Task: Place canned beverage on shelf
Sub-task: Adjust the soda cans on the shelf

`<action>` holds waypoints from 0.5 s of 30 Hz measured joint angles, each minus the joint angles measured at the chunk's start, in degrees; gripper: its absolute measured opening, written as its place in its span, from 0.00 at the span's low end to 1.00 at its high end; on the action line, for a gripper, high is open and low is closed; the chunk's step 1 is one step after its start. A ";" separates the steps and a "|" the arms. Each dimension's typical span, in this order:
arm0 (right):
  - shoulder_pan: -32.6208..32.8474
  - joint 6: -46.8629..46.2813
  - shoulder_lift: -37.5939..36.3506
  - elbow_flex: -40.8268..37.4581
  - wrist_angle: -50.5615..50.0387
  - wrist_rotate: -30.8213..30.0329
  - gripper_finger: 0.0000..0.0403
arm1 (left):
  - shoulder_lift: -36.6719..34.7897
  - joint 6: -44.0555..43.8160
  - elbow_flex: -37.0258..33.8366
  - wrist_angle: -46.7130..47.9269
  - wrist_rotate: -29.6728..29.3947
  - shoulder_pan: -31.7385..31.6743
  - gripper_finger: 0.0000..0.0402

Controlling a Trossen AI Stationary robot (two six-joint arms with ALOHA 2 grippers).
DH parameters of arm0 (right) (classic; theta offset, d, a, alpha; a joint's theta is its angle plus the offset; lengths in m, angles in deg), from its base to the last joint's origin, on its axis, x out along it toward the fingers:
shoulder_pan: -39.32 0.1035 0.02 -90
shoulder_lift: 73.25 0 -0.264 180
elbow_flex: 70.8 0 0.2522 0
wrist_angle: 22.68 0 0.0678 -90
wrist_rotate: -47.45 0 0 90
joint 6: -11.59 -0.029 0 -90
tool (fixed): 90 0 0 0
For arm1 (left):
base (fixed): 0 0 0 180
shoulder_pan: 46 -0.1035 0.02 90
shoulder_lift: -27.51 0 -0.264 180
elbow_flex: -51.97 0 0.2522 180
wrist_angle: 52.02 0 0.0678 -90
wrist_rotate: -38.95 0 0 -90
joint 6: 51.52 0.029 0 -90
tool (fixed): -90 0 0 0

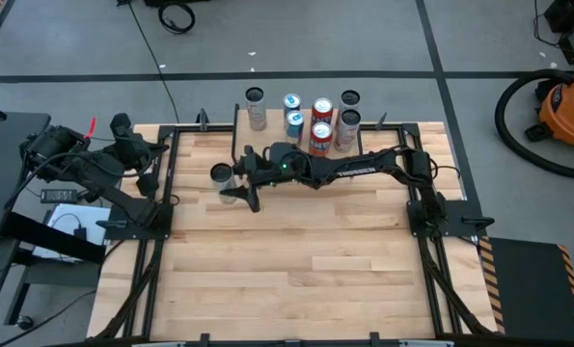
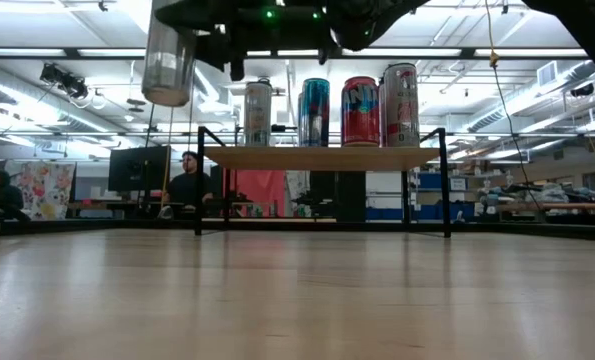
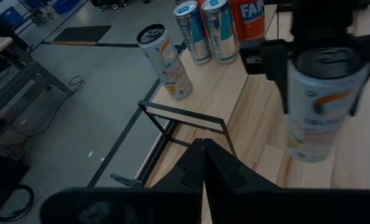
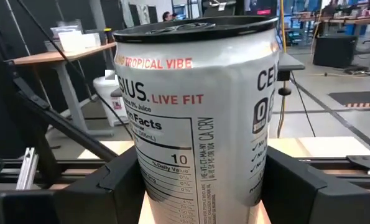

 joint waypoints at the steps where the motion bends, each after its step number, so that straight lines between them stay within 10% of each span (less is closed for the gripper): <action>1: -0.56 0.02 -0.01 0.00 -0.01 1.12 0.64 | 0.01 0.00 0.00 0.01 0.00 0.00 0.02; 7: -2.82 -0.17 -0.50 0.00 0.73 9.05 0.64 | 0.02 -0.02 0.00 0.00 -0.01 0.00 0.02; 15: -1.16 0.24 -0.50 0.00 -1.82 3.32 0.64 | 0.01 -0.07 0.00 0.00 -0.01 0.00 0.02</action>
